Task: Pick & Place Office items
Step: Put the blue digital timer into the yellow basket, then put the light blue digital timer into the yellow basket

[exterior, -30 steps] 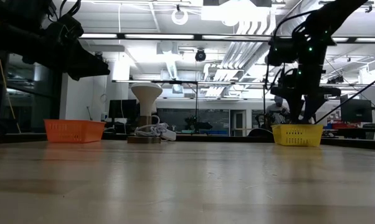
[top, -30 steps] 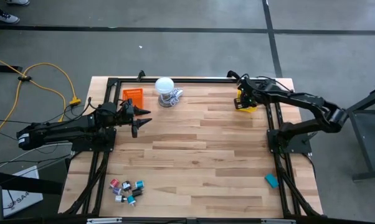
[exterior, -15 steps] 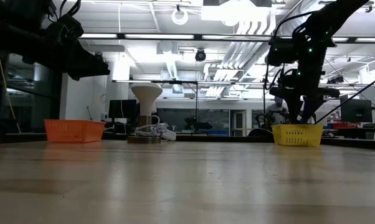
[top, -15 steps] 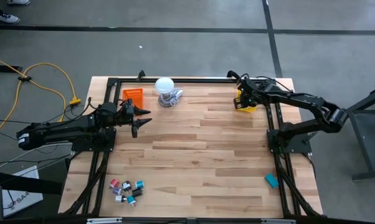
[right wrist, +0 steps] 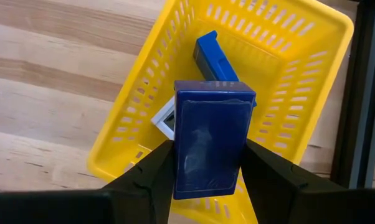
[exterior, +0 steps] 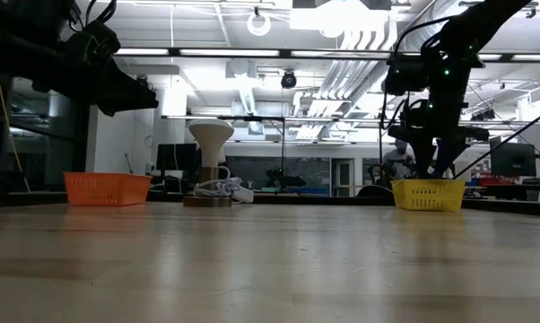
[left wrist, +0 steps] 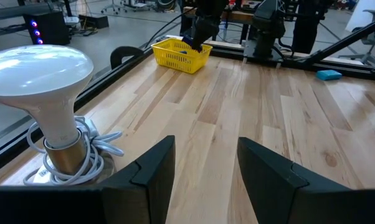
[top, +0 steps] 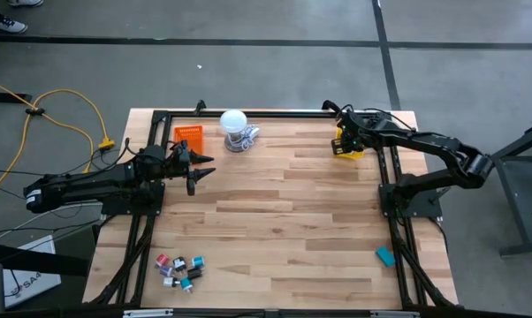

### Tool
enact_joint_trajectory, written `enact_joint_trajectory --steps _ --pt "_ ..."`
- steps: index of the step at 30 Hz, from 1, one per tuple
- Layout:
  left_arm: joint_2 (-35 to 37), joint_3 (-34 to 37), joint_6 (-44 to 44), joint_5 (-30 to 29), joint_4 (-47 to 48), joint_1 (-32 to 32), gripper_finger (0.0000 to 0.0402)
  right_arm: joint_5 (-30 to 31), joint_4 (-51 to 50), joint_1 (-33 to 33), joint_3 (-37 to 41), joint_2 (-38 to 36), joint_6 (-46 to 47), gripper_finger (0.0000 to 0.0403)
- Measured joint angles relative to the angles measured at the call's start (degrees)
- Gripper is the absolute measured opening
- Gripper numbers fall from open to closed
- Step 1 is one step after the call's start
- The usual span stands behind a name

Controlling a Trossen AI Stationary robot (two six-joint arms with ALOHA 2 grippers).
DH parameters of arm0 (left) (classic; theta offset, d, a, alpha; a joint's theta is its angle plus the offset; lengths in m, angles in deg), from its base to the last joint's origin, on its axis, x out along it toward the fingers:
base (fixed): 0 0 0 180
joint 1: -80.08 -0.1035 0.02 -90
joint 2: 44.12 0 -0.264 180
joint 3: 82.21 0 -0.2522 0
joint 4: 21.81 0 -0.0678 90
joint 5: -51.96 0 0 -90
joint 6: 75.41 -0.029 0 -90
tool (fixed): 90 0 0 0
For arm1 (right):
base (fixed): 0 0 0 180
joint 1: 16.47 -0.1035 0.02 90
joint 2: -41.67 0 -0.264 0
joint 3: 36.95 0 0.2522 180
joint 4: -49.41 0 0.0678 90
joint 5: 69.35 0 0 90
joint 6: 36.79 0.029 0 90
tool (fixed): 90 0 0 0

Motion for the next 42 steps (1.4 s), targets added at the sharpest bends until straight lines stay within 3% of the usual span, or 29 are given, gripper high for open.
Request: enact_joint_trajectory --steps 14,25,34,42 --pt "0.0 0.0 0.0 0.0 0.0 0.0 0.0167 0.1 1.4 0.0 0.0 0.0 -1.5 0.0159" --pt "0.0 0.0 0.0 0.0 0.0 0.0 0.0167 1.1 1.5 0.0 0.0 0.0 -1.7 0.0207" --pt "0.0 0.0 0.0 0.0 0.0 0.0 0.0167 1.2 2.5 0.0 0.0 0.0 -3.8 0.0199" --pt "0.0 0.0 0.0 0.0 0.0 0.0 0.0167 -5.1 2.2 -0.2 -2.5 -1.1 -10.8 0.0196"
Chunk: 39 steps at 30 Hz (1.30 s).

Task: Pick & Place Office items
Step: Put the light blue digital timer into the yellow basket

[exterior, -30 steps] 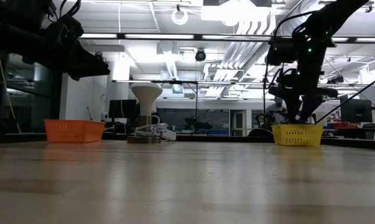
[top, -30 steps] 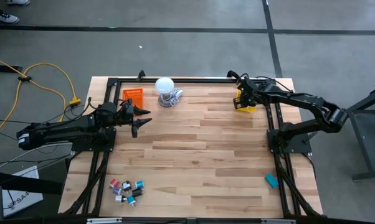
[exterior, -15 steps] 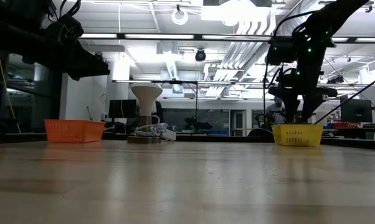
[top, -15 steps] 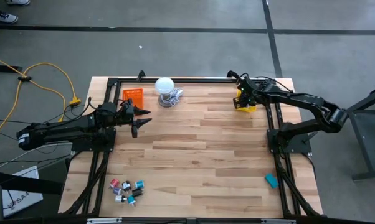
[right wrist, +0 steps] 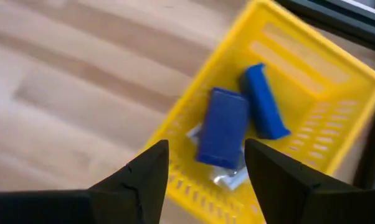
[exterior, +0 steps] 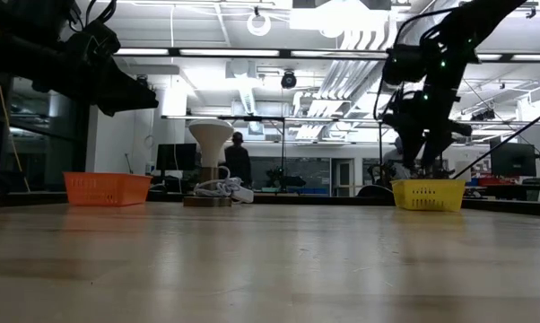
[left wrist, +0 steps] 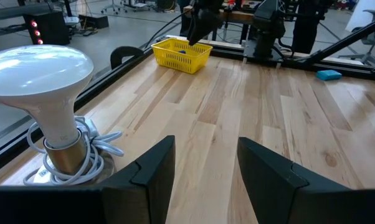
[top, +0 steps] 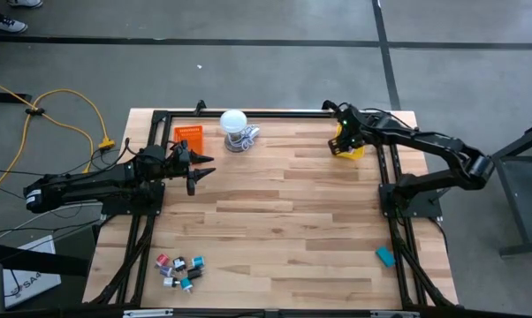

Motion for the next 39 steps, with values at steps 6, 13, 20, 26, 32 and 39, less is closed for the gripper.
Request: enact_joint_trajectory --steps 6,13,20,26,32,39 --pt "0.0 0.0 0.0 0.0 0.0 0.0 0.0167 -9.7 -0.1 -2.0 -2.1 -0.8 -6.9 0.0188" --pt "0.0 0.0 0.0 0.0 0.0 0.0 0.0167 -19.3 -0.1 -8.4 -2.5 -1.1 -12.4 0.0178" --pt "0.0 0.0 0.0 0.0 0.0 0.0 0.0167 -20.1 0.1 -20.2 -2.5 -1.1 -12.2 0.0175" --pt "0.0 0.0 0.0 0.0 0.0 0.0 0.0167 -17.1 0.3 -31.3 -2.5 -1.1 -1.7 0.0175" --pt "0.0 0.0 0.0 0.0 0.0 0.0 0.0167 -14.4 0.1 -42.2 -2.5 -1.1 10.8 0.0172" --pt "0.0 0.0 0.0 0.0 0.0 0.0 0.0167 -11.6 0.1 -52.9 -2.5 -1.0 27.4 0.0171"
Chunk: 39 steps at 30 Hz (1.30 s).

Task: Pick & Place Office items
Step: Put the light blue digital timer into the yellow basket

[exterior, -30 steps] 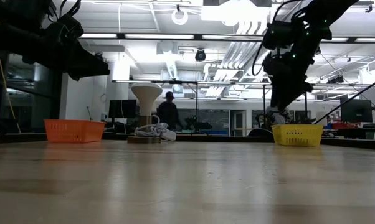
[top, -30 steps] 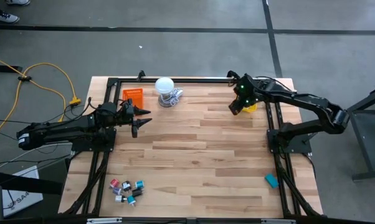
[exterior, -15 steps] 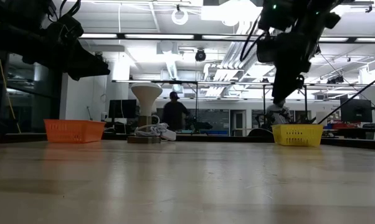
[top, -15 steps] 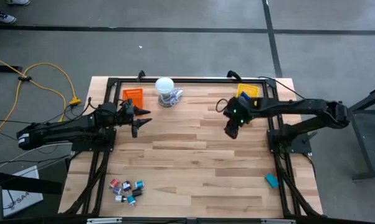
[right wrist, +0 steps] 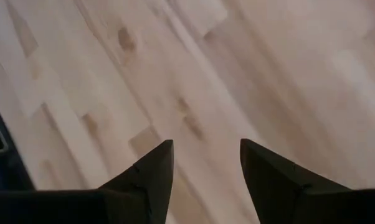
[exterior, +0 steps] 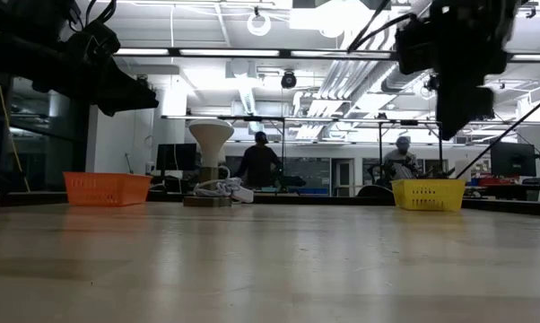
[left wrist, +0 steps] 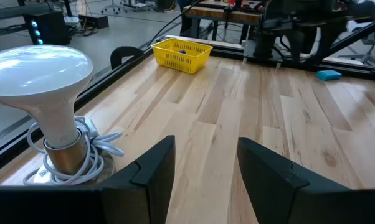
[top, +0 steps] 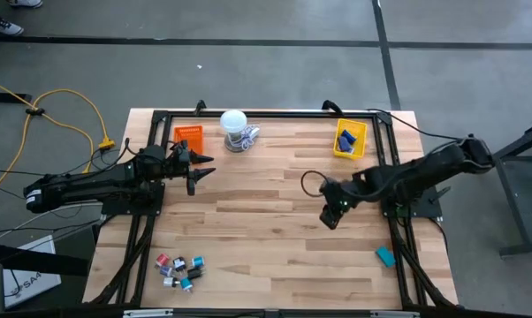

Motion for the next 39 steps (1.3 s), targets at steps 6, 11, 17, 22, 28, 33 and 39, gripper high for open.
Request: enact_joint_trajectory --steps 6,11,17,22,28,33,39 --pt "0.0 0.0 0.0 0.0 0.0 0.0 0.0167 2.2 -0.7 -7.2 0.0 0.0 19.4 0.0171" --pt "0.0 0.0 0.0 0.0 0.0 0.0 0.0167 0.3 -5.1 -12.1 0.0 0.0 33.5 0.0171" --pt "0.0 0.0 0.0 0.0 0.0 0.0 0.0167 -1.6 -6.5 -18.4 0.0 0.0 44.2 0.0171" --pt "0.0 0.0 0.0 0.0 0.0 0.0 0.0167 -1.5 -6.3 -22.4 0.0 0.0 49.8 0.0171" --pt "0.0 0.0 0.0 0.0 0.0 0.0 0.0167 -1.7 -8.4 -25.9 0.0 0.0 56.1 0.0171" --pt "0.0 0.0 0.0 0.0 0.0 0.0 0.0167 -1.6 -8.5 -29.6 0.0 0.0 61.6 0.0171" --pt "0.0 0.0 0.0 0.0 0.0 0.0 0.0167 -2.0 -7.5 -33.6 0.0 1.5 68.9 0.0171"
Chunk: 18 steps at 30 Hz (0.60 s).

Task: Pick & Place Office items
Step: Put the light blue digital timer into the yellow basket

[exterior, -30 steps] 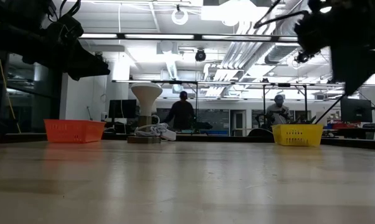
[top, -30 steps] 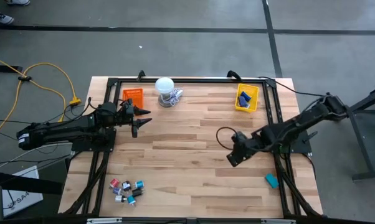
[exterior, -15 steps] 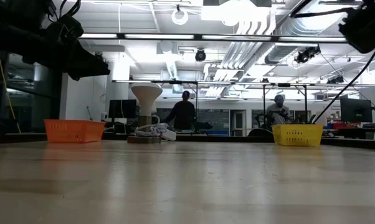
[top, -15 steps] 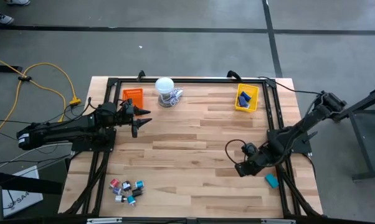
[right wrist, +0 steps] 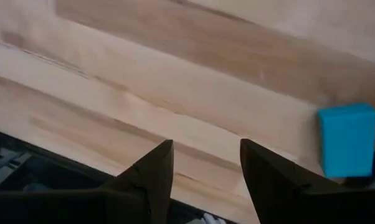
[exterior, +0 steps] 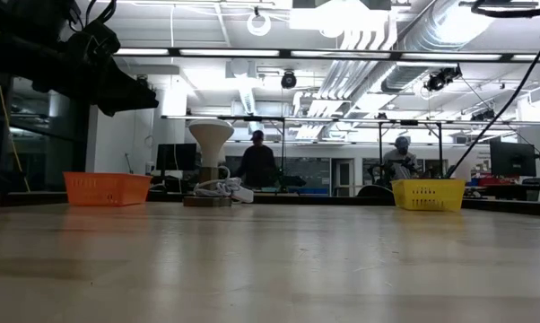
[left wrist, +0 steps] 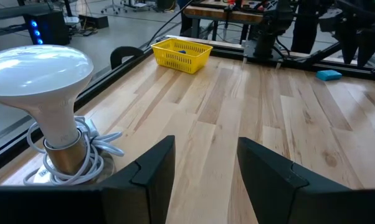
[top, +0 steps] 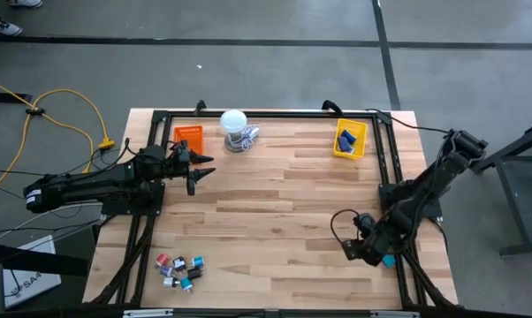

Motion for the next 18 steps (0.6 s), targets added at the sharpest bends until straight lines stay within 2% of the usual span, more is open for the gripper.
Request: enact_joint_trajectory --steps 5,9,12,18 --pt "0.0 0.0 0.0 0.0 0.0 0.0 0.0167 -4.5 0.2 -2.4 0.0 1.8 4.6 0.0171" --pt "0.0 0.0 0.0 0.0 0.0 0.0 0.0167 -8.1 -1.7 -2.5 0.0 2.2 4.8 0.0171" --pt "0.0 0.0 0.0 0.0 0.0 0.0 0.0167 -10.1 -4.4 -1.1 0.0 2.2 2.3 0.0171" --pt "0.0 0.0 0.0 0.0 0.0 0.0 0.0167 -20.3 -8.9 4.9 0.0 2.2 -7.3 0.0171"
